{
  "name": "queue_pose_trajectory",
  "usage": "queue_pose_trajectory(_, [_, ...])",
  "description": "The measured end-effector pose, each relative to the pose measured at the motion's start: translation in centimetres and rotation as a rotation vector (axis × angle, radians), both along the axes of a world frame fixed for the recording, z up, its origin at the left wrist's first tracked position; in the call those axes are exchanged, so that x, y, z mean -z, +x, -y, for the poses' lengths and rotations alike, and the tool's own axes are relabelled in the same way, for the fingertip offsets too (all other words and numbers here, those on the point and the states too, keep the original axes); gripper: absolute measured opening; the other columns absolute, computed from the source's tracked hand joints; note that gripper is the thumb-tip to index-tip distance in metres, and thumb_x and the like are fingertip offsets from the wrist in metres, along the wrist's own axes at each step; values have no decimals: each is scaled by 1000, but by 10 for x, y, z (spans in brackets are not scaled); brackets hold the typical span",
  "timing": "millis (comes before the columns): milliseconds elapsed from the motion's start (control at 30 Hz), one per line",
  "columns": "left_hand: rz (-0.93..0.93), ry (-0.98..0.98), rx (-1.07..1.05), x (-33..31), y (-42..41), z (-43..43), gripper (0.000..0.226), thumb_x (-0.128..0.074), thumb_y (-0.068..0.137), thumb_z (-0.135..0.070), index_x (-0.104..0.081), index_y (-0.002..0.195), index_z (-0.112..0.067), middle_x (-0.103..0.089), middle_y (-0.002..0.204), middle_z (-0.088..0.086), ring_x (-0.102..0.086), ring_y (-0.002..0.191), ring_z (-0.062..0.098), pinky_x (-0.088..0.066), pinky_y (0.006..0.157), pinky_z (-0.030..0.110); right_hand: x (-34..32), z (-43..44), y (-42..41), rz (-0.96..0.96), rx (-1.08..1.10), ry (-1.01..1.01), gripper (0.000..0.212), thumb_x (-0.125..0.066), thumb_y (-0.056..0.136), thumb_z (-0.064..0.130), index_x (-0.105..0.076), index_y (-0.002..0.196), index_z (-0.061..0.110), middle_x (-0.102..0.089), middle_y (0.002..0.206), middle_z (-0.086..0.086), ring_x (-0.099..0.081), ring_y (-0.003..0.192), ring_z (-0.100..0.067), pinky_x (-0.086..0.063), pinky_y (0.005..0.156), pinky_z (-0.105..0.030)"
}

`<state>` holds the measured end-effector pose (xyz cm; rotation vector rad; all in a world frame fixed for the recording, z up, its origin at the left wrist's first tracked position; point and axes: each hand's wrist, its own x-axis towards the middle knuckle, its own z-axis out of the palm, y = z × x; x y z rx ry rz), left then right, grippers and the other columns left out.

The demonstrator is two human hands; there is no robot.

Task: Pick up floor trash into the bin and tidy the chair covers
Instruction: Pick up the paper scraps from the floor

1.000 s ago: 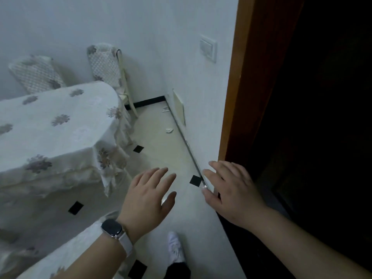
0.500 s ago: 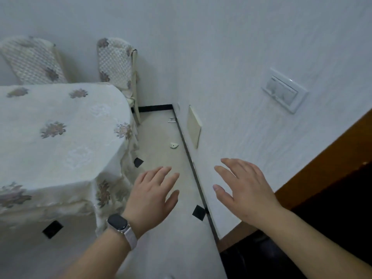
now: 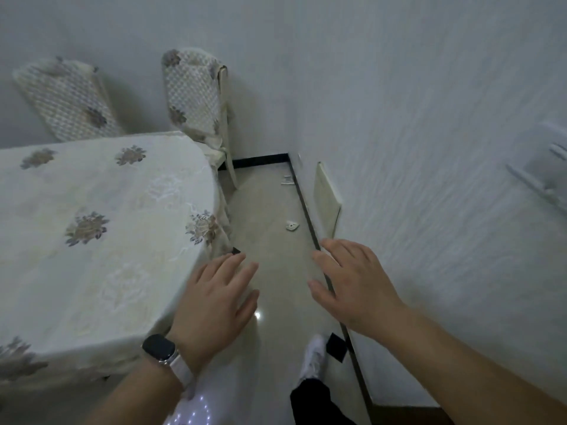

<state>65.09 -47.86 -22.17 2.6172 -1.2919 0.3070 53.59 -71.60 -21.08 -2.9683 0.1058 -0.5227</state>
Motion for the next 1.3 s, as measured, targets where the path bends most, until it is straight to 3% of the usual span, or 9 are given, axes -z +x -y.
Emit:
queue_pose_trajectory(300, [-9,138,-84,-12,141,95,48,-42,89,-46,-63,126,-22,-62,129,4,-57,117,29,-33,99,40,13,94,163,-45,-13,98,45,-45,90,47,-63,118,17,-58,129,-3,-53,117,-24,-41,98,-41])
queue_pose_trajectory(500, [-38,77,-94,-18,206,155,45,-44,90,-43,-64,124,-21,-62,130,5,-57,118,29,-45,97,43,4,150,244,-57,12,139,49,-40,90,48,-63,119,16,-59,129,-6,-54,116,-26,-42,98,-43])
queue_pose_trajectory(833, [-47,121,-70,3,321,211,48,-44,90,-46,-65,125,-20,-63,128,6,-58,115,31,-44,95,42,24,212,332,-113,84,138,49,-42,90,48,-63,121,16,-59,130,-5,-55,117,-26,-43,97,-42])
queue_pose_trajectory(1300, [-52,-15,106,30,578,300,45,-48,89,-43,-66,120,-17,-64,122,8,-59,110,31,-47,91,44,21,280,525,-160,276,46,49,-44,89,47,-66,118,15,-62,127,-8,-58,115,-28,-45,96,-44])
